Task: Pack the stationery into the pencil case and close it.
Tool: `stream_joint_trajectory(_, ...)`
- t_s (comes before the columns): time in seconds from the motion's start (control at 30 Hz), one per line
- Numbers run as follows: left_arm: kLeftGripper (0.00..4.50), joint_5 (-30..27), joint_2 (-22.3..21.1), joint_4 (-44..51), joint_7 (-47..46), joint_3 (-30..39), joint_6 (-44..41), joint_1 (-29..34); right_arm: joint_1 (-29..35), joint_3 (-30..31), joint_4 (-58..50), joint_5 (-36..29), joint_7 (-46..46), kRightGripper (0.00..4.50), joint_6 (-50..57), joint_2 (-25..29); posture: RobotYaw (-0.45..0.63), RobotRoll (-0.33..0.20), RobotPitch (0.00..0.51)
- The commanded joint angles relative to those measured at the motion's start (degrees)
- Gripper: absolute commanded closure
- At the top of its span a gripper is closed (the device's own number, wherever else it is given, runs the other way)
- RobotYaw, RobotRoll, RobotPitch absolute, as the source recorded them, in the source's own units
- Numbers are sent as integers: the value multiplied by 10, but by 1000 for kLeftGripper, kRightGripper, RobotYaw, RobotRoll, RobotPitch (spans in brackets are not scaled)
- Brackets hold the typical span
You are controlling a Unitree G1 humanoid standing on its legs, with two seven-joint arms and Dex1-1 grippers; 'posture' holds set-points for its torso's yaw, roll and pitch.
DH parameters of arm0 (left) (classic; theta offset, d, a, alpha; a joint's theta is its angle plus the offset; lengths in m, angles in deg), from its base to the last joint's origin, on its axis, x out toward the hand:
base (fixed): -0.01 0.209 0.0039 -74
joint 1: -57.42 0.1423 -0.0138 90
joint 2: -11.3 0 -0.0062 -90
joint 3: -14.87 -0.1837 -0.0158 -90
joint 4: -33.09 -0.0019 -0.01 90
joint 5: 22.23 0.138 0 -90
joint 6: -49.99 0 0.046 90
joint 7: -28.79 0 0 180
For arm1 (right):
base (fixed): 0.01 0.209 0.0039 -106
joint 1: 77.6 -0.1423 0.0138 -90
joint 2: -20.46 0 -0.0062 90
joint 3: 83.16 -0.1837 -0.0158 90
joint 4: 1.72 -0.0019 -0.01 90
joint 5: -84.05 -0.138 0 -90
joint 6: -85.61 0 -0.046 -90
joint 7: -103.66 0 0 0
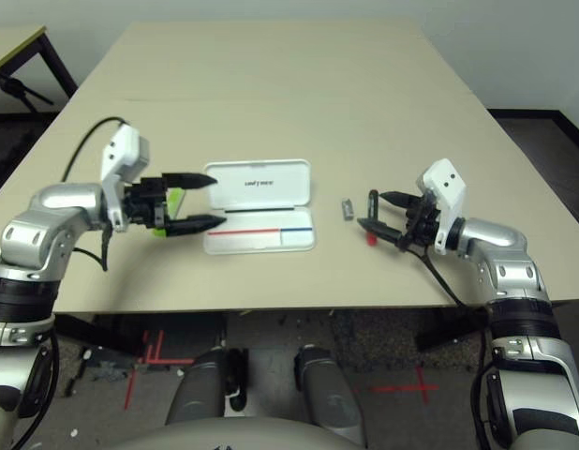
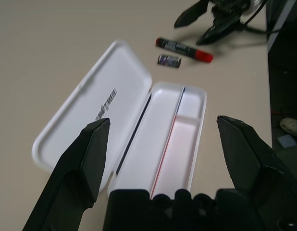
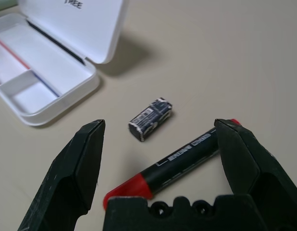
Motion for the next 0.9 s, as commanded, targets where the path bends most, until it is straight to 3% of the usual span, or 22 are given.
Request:
stream_joint_trajectory(0.03,18,6,-14,-19,4,-2,25,13,-16,-35,4,-14,-62,0,14,-21,-64,0,106)
stream_joint_trajectory(0.43,18,18,-16,-27,-5,-18,61,25,-2,-116,-174,-48,-337,0,239,-73,-59,0,108)
stream_joint_trajectory(0.67,18,24,-13,-31,-6,-29,73,23,19,-116,-304,-62,-452,0,395,-126,-69,0,112)
stream_joint_trajectory(0.9,18,29,-11,-34,-5,-40,79,17,6,-93,-321,-37,-525,0,459,-177,-72,0,114)
